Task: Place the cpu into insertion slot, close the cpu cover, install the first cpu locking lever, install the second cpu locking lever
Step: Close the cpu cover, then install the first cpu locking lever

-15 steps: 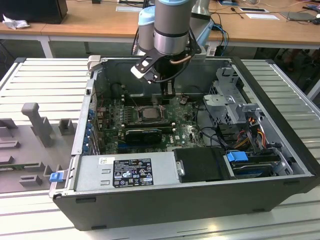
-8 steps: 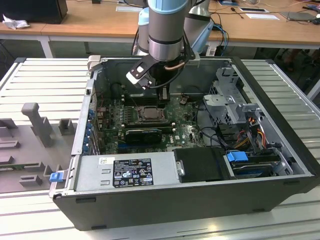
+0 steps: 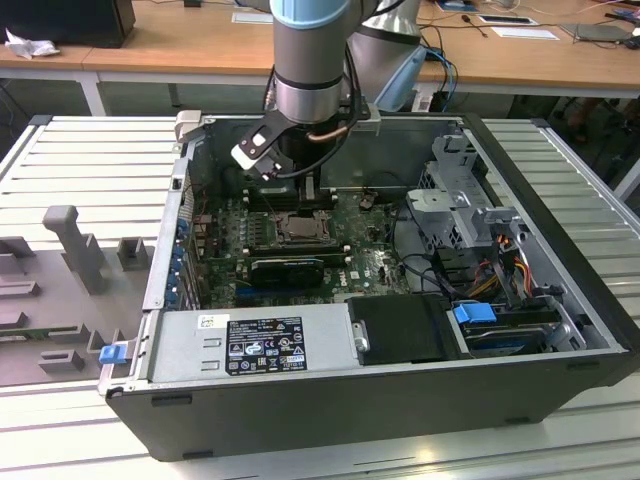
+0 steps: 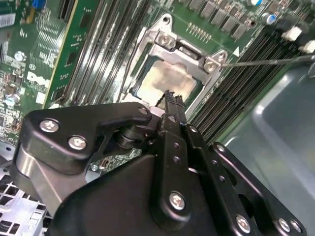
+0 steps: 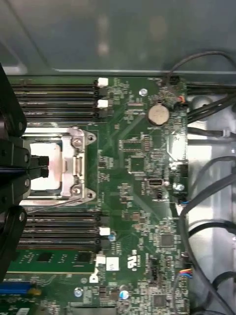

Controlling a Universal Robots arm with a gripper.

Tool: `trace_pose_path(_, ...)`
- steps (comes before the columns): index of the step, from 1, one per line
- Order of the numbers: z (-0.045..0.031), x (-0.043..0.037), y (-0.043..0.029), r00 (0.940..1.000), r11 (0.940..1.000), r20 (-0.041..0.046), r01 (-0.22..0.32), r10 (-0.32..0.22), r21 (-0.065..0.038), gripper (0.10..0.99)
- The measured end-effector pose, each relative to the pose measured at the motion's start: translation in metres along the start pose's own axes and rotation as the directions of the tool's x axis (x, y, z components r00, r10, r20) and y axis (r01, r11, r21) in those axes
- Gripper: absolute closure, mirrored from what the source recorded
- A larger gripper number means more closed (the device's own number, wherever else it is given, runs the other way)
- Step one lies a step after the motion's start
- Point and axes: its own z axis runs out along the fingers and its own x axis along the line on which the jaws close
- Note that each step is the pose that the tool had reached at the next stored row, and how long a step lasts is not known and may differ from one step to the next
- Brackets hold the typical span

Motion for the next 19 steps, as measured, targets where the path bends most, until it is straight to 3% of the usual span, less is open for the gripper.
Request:
trace_pose_path(8, -0.0026, 0.0, -0.0066, 1.0, 1.0, 0.0, 0.0, 0.0, 0.0, 0.98)
trace_pose_path(19, -0.0429, 0.002, -0.0052, 1.0, 1.0, 0.0001, 0.0, 0.0, 0.0, 0.98)
